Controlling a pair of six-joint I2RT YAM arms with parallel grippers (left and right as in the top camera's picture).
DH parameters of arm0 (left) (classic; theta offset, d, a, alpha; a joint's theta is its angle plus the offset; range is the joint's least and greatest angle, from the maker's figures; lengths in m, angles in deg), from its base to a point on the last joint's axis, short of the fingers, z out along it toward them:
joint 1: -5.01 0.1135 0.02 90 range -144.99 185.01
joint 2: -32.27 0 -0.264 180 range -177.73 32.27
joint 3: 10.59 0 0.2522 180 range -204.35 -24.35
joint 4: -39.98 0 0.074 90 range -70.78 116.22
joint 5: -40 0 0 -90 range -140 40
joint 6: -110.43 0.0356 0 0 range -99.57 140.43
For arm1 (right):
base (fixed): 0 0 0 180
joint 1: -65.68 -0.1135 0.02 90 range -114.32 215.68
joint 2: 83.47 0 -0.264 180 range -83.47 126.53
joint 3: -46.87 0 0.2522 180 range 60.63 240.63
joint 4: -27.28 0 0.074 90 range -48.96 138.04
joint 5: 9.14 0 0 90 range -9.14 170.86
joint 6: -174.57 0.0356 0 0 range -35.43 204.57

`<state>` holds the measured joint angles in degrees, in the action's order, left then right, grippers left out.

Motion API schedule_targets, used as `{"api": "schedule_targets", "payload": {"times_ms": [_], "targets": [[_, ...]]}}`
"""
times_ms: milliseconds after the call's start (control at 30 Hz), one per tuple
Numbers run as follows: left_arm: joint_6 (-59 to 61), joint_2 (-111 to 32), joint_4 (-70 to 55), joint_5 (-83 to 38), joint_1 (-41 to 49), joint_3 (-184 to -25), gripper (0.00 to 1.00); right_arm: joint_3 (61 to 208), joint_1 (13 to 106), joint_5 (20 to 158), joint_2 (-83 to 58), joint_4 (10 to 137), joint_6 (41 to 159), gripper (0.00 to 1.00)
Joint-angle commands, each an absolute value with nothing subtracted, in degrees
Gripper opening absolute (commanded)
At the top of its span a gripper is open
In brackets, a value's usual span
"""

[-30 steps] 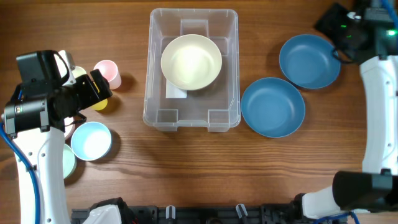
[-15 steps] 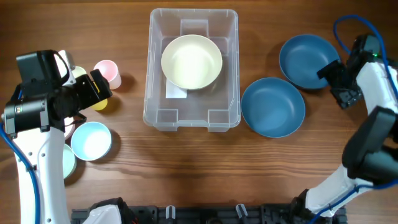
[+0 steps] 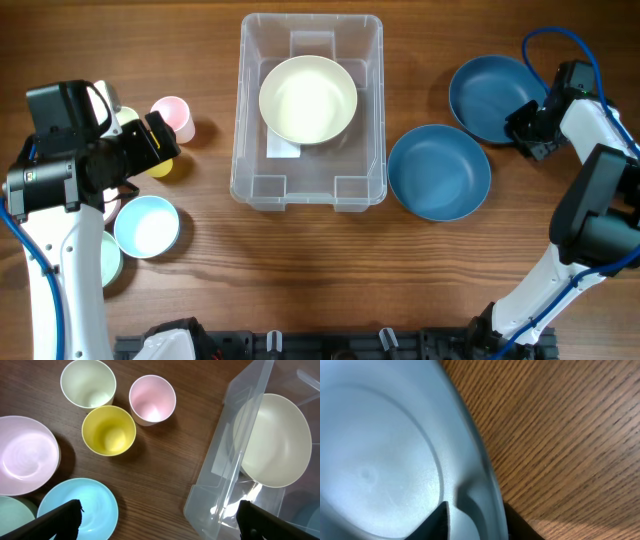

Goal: Pack container
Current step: 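Move the right gripper to the far blue plate and grasp it, then place the blue plate on the cream plate in the bin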

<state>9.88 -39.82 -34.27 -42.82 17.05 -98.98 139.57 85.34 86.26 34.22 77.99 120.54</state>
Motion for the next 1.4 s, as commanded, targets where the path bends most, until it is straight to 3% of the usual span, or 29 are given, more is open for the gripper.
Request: {"api": "schedule_targets", "payload": {"times_ms": [0, 133, 300, 500, 767, 1033, 1367], "targets": [[11.0, -39.5, -34.3, -42.9, 17.3, -100.0, 1.0, 138.9, 85.1, 87.0, 35.6, 77.7, 120.8, 0.19], [11.0, -39.5, -34.3, -42.9, 17.3, -100.0, 1.0, 139.0, 85.1, 88.4, 35.6, 77.5, 120.8, 0.04], [11.0, -39.5, -34.3, -42.9, 17.3, -100.0, 1.0, 139.8, 85.1, 92.8, 32.8, 76.3, 120.8, 0.04], [11.0, -39.5, -34.3, -42.9, 17.3, -100.0, 1.0, 142.5, 83.3, 93.7, 17.6, 76.3, 117.3, 0.04], [11.0, -39.5, -34.4, -42.9, 17.3, -100.0, 1.0, 149.8, 66.5, 89.9, 3.6, 80.8, 103.0, 0.04], [11.0, -39.5, -34.4, -42.9, 17.3, -100.0, 1.0, 152.2, 45.5, 77.6, 9.8, 75.8, 98.2, 0.04], [10.8, -39.5, -34.5, -42.7, 17.3, -100.0, 1.0, 152.2, 42.1, 77.1, 27.3, 67.0, 106.2, 0.04]]}}
